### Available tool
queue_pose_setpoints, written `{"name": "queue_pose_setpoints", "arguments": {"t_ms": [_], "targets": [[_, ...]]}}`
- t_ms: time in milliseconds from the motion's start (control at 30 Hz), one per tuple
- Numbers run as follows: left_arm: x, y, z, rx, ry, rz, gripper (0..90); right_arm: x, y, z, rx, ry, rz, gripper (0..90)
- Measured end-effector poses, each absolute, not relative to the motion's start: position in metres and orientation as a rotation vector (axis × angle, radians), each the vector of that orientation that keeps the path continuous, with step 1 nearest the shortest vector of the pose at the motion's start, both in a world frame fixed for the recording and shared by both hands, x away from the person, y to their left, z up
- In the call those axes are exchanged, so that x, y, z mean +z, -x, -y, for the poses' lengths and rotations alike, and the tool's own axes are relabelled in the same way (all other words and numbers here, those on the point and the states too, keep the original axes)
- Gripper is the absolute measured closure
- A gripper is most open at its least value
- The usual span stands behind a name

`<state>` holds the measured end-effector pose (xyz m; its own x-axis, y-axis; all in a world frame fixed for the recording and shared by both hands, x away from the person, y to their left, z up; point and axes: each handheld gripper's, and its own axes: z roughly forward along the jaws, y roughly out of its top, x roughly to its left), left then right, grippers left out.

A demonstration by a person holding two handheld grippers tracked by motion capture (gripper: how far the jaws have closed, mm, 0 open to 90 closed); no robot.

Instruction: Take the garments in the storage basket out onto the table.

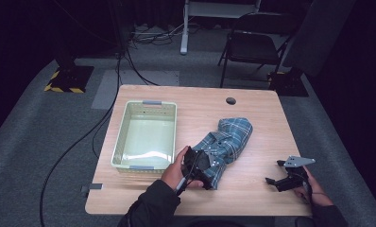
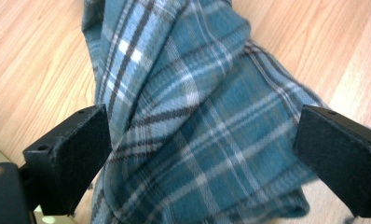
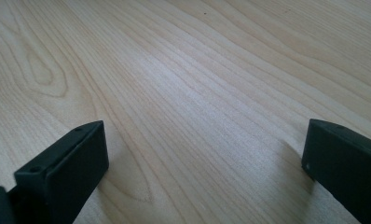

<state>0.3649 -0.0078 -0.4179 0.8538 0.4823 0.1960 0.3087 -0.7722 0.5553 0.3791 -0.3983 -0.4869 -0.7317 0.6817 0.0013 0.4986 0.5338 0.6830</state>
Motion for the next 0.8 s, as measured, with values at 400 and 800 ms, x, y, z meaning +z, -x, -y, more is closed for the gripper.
{"name": "queue_pose_setpoints", "arguments": {"t_ms": [400,800], "targets": [[-0.426,-0.351,-0.004,0.459,-2.541,-0.549,3.6,-0.487,-0.379,0.398,0.991,-0.988,-2.508,0.3],[-0.433,-0.34,-0.02,0.447,-2.545,-0.494,3.7,-0.487,-0.379,0.398,0.991,-0.989,-2.509,0.3]]}}
